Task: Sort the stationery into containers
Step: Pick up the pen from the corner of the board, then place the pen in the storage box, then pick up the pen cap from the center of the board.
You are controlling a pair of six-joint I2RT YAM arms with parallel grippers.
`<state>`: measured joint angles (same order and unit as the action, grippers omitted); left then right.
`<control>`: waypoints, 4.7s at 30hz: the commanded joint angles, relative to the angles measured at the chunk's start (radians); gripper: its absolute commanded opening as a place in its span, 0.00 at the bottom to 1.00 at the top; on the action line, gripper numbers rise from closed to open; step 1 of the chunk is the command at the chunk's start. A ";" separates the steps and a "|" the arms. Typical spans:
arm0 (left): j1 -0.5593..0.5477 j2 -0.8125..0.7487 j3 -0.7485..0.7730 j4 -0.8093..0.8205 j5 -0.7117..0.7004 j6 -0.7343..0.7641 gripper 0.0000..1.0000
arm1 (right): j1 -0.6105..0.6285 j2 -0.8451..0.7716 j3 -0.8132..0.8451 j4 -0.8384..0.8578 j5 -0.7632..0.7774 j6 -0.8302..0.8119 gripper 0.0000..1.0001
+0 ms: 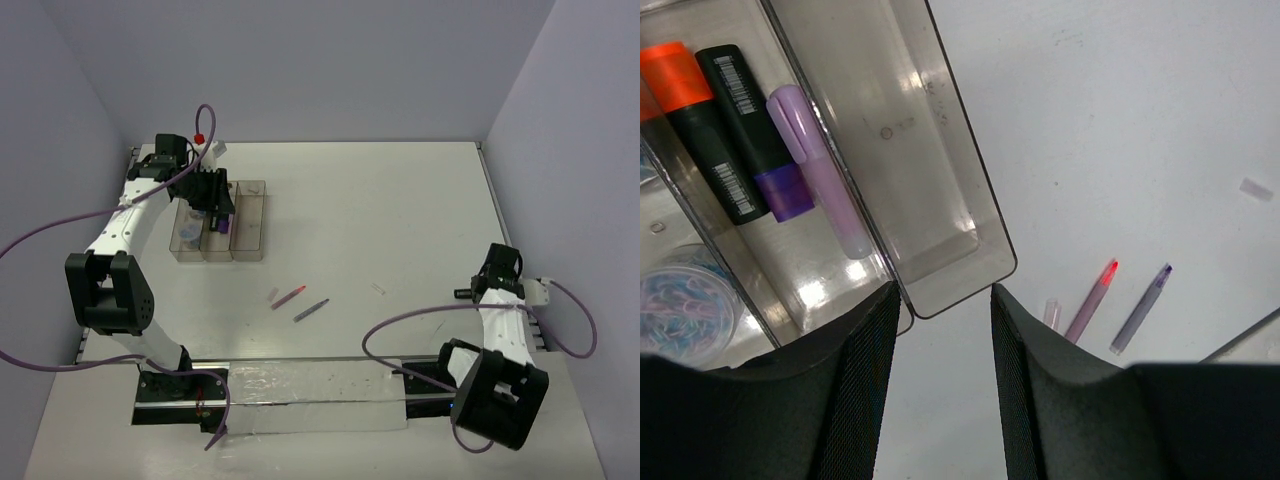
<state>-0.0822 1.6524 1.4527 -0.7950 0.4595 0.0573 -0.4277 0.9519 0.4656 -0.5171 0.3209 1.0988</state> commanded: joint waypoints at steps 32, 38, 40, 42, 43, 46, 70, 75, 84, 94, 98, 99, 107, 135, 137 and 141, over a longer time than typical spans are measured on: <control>0.002 -0.388 -0.049 0.194 0.396 -0.001 0.80 | 1.406 0.835 1.324 0.550 -0.001 -0.523 0.00; 0.002 -0.376 -0.072 0.252 0.295 -0.048 0.71 | 1.412 0.815 1.296 0.571 -0.028 -0.490 0.00; 0.002 -0.372 -0.072 0.269 0.280 -0.096 0.64 | 1.412 0.814 1.286 0.580 -0.037 -0.479 0.00; 0.002 -0.368 -0.069 0.295 0.261 -0.132 0.54 | 1.414 0.815 1.279 0.581 -0.054 -0.464 0.00; 0.002 -0.370 -0.068 0.306 0.266 -0.143 0.51 | 1.415 0.818 1.275 0.582 -0.056 -0.459 0.00; 0.002 -0.371 -0.068 0.330 0.279 -0.166 0.39 | 1.417 0.823 1.264 0.587 -0.063 -0.443 0.00; 0.075 0.001 -0.118 0.204 -0.112 -0.198 0.00 | 1.215 0.470 0.769 0.523 0.022 -0.440 0.79; 0.075 0.101 -0.106 0.202 -0.139 -0.208 0.12 | 1.115 0.433 0.734 0.338 -0.119 -0.493 0.84; 0.075 0.130 -0.129 0.208 -0.159 -0.194 0.45 | 1.076 0.414 0.689 0.149 -0.122 -0.592 0.85; 0.073 0.020 -0.118 0.184 -0.110 -0.162 0.51 | 1.050 0.370 0.619 0.103 -0.165 -0.620 0.87; 0.009 -0.117 -0.110 0.177 -0.066 -0.021 0.50 | 1.020 0.317 0.572 0.089 -0.200 -0.650 0.87; -0.015 -0.143 -0.098 0.159 -0.063 0.018 0.50 | 1.012 0.311 0.567 0.078 -0.210 -0.661 0.87; -0.409 -0.283 -0.219 0.031 -0.136 0.205 0.62 | 0.934 0.224 0.452 0.006 -0.266 -0.609 0.82; -0.661 -0.067 -0.431 0.273 -0.246 0.102 0.59 | 0.899 0.117 0.270 0.031 -0.293 -0.643 0.77; -0.668 -0.042 -0.413 0.273 -0.237 0.098 0.58 | 0.899 0.117 0.273 0.017 -0.288 -0.648 0.77; -0.683 0.001 -0.383 0.252 -0.223 0.091 0.56 | 0.899 0.106 0.276 -0.007 -0.265 -0.655 0.77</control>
<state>-0.7450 1.6159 1.0168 -0.5706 0.2072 0.1654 0.4770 1.0941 0.7403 -0.5062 0.0164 0.4511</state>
